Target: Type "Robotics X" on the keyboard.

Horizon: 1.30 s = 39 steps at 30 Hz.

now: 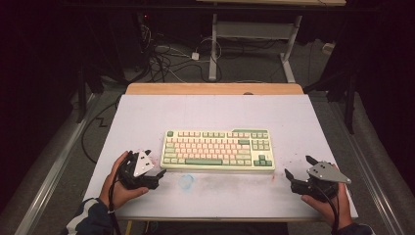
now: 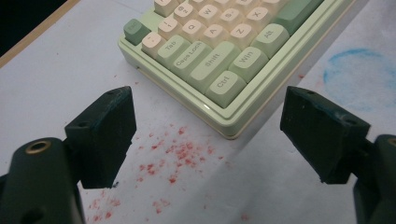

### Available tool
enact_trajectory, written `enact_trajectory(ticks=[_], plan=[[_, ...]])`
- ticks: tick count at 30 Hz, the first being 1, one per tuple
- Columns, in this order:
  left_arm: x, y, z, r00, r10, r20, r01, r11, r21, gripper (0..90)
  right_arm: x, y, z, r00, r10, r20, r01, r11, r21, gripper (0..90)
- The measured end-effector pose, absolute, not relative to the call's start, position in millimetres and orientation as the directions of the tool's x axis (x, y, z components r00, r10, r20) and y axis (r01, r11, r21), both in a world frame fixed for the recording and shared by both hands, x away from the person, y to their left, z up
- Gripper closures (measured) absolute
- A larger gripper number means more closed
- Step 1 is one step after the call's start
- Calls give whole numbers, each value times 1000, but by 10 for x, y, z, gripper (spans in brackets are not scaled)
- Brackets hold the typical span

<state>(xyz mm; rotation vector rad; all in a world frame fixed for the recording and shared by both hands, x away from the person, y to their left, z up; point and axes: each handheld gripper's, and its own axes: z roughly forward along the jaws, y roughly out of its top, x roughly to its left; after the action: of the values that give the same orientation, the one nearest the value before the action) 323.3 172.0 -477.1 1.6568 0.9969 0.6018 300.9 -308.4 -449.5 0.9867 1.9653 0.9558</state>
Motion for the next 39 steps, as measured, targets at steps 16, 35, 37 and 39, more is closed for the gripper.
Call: enact_trajectory(ticks=[16, 35, 37, 39], plan=[[3212, 1730, -4769, 518, 850, -92, 311, -87, 946, 184, 3008, -3067, -4475, -450, 851, -271, 309, 433, 847, 189], [3302, 1661, -4752, 515, 851, -101, 320, -81, 944, 186, 3245, -2755, -4373, -617, 766, -184, 304, 447, 841, 698], [3310, 1653, -4748, 514, 851, -103, 319, -78, 945, 186, 3312, -2668, -4356, -647, 744, -170, 306, 457, 835, 827], [3317, 1652, -4744, 516, 851, -100, 320, -83, 944, 186, 3335, -2638, -4348, -657, 735, -165, 303, 458, 836, 856]])
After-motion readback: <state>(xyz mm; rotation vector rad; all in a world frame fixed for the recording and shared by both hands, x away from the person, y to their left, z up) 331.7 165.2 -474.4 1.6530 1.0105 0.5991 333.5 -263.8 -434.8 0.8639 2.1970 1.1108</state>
